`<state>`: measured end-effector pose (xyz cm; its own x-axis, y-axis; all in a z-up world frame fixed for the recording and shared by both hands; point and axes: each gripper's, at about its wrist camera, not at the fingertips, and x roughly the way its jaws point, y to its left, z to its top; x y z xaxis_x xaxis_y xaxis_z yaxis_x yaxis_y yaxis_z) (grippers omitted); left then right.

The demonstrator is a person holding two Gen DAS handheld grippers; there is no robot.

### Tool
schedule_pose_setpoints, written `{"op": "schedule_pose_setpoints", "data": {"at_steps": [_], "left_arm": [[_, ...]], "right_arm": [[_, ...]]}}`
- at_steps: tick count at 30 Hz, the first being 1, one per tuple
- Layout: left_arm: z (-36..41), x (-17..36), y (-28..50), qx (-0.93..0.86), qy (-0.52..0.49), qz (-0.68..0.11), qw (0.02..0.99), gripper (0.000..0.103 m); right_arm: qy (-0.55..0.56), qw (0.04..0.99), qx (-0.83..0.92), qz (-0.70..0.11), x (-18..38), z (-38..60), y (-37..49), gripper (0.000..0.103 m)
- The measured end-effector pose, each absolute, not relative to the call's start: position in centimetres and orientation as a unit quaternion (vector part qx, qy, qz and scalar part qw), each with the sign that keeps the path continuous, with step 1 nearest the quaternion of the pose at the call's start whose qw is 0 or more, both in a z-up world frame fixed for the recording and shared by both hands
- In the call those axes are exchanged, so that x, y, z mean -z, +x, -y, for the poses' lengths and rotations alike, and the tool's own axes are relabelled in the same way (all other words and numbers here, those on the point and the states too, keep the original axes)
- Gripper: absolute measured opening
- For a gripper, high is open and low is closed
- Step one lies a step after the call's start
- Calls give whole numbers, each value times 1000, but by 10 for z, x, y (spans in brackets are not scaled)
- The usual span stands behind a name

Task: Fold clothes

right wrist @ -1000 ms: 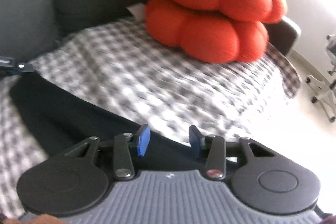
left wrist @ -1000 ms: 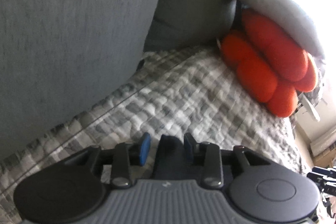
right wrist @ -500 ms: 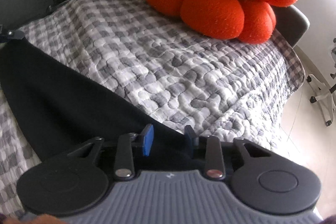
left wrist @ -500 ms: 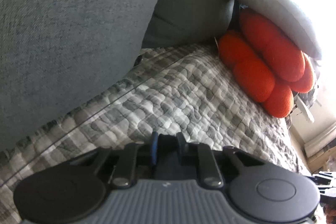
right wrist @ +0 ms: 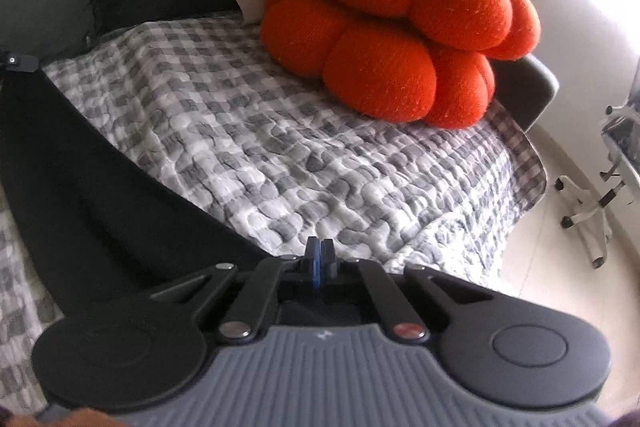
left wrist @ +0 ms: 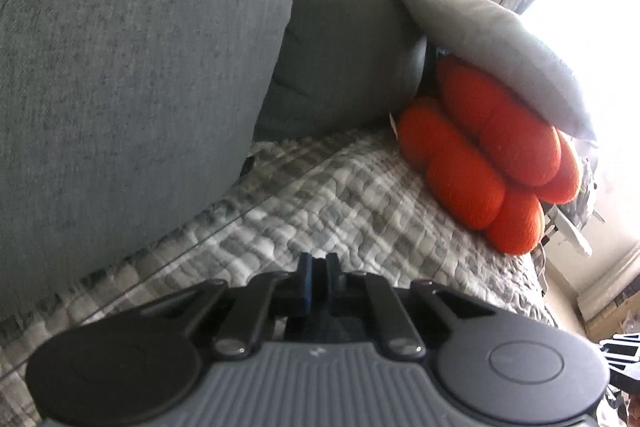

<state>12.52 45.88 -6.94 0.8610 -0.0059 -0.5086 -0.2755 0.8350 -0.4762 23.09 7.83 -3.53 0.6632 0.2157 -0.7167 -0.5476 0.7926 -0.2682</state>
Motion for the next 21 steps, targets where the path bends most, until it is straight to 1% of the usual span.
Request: {"op": "schedule_pose_setpoints", "data": {"at_steps": [2, 4, 5, 7, 8, 9, 16, 17, 18, 19, 20, 21], "left_arm": [[-459, 72, 128, -76, -276, -262, 922, 6], [-458, 74, 130, -78, -273, -270, 920, 6], [-457, 75, 131, -78, -272, -274, 919, 6], [-457, 77, 132, -81, -269, -279, 918, 6], [-457, 78, 132, -81, -268, -280, 918, 6], [-456, 79, 132, -82, -267, -280, 918, 6], [-456, 82, 133, -83, -266, -284, 918, 6], [-455, 82, 134, -83, -265, -285, 918, 6], [-455, 83, 134, -84, -264, -285, 918, 6], [-455, 83, 135, -84, -264, -285, 918, 6], [-455, 84, 135, -84, -264, -286, 917, 6], [-455, 84, 135, -84, -264, -284, 918, 6]], "right_arm": [[-236, 875, -227, -355, 37, -81, 232, 0], [-234, 872, -232, -362, 38, -84, 232, 8], [-236, 870, -235, -363, 38, -86, 233, 14], [-239, 867, -240, -366, 40, -89, 233, 23], [-241, 865, -242, -367, 41, -90, 233, 37], [-243, 863, -245, -369, 42, -91, 233, 44], [-240, 852, -261, -387, 54, -92, 240, 44], [-238, 850, -263, -389, 56, -92, 241, 41], [-234, 849, -269, -391, 57, -91, 241, 32], [-229, 847, -276, -392, 56, -91, 240, 25], [-224, 846, -284, -393, 56, -90, 240, 15], [-229, 845, -285, -390, 56, -92, 237, 9]]}}
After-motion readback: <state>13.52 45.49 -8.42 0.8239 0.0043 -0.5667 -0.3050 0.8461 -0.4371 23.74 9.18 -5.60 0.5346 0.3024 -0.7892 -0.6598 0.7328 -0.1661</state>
